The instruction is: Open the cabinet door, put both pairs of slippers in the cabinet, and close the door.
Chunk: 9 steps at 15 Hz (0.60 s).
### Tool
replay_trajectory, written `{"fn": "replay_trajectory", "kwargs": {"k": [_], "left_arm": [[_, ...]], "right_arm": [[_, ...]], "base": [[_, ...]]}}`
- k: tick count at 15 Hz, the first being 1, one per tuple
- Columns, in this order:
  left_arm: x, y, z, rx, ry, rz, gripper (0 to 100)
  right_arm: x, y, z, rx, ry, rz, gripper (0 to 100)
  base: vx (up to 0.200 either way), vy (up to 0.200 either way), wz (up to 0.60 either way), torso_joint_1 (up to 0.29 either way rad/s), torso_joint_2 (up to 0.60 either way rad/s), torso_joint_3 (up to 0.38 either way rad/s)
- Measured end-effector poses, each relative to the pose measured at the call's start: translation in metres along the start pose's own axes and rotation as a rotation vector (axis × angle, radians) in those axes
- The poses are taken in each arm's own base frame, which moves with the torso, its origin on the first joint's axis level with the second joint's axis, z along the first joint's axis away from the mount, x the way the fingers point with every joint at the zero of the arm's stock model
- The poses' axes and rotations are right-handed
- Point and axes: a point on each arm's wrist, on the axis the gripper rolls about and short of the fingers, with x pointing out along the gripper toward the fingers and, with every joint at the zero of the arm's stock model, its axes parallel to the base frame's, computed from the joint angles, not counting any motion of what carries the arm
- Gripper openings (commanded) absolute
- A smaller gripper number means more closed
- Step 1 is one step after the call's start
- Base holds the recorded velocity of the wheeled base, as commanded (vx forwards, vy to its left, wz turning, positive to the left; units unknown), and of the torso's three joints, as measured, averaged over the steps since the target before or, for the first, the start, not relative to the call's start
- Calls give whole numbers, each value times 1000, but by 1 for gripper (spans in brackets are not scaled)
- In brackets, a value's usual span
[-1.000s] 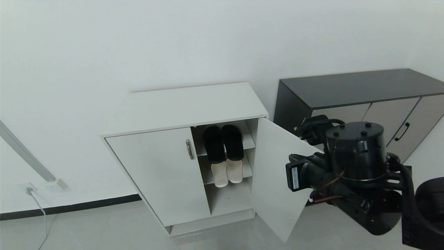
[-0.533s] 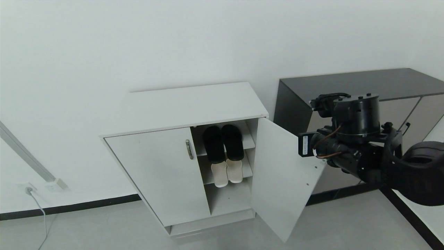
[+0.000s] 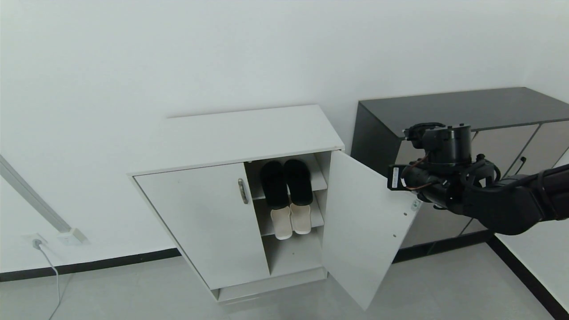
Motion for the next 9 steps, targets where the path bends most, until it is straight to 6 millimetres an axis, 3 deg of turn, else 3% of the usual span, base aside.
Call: {"fn": "replay_trajectory", "kwargs": {"k": [9], "left_arm": [[0,0,0,0,0,0,0]], "right_arm": [[20,-7,-13,1,25,-18,0]], "base": [[0,0,0,0,0,0]]}}
